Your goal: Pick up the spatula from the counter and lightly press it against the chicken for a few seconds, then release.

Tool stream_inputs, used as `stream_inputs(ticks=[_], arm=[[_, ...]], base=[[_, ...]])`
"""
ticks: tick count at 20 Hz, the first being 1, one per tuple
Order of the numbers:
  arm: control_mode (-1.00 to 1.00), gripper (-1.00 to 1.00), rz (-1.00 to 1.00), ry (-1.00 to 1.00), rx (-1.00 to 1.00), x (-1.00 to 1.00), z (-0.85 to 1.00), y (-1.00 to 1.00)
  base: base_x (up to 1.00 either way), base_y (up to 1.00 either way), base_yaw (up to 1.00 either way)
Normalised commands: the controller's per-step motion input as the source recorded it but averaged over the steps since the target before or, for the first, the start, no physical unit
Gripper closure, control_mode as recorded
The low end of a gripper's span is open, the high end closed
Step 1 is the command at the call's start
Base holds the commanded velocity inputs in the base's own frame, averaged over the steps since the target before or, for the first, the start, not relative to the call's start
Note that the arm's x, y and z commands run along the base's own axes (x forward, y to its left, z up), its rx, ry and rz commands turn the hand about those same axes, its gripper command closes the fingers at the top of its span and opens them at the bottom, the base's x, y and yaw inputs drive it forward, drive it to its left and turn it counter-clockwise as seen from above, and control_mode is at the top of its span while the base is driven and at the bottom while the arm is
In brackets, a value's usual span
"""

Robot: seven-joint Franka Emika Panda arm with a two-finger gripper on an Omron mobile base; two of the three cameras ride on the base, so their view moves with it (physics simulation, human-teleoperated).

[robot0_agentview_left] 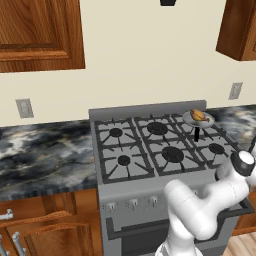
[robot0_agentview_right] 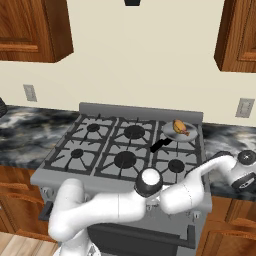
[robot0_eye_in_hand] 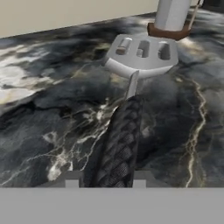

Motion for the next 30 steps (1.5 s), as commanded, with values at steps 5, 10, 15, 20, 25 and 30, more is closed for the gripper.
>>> stream_inputs(ticks=[5, 10, 15, 20, 25, 30], arm=[[-1.00, 1.00, 0.09, 0.28, 0.31, -0.21, 0.83, -0.07], [-1.00, 1.00, 0.14, 0.32, 0.27, -0.32, 0.60, 0.01], [-1.00, 1.00, 0.17, 0.26, 0.21, -0.40, 0.68, 0.09], [-1.00, 1.00, 0.20, 0.15, 0.16, -0.48, 0.71, 0.15], [-1.00, 1.00, 0.24, -0.01, 0.09, -0.48, 0.39, 0.31], [-1.00, 1.00, 0.23, -0.27, 0.00, -0.33, 0.01, 0.60]], base=[[0.00, 0.00, 0.00], [0.00, 0.00, 0.00], [0.00, 0.00, 0.00], [0.00, 0.00, 0.00], [0.00, 0.00, 0.00], [0.00, 0.00, 0.00]])
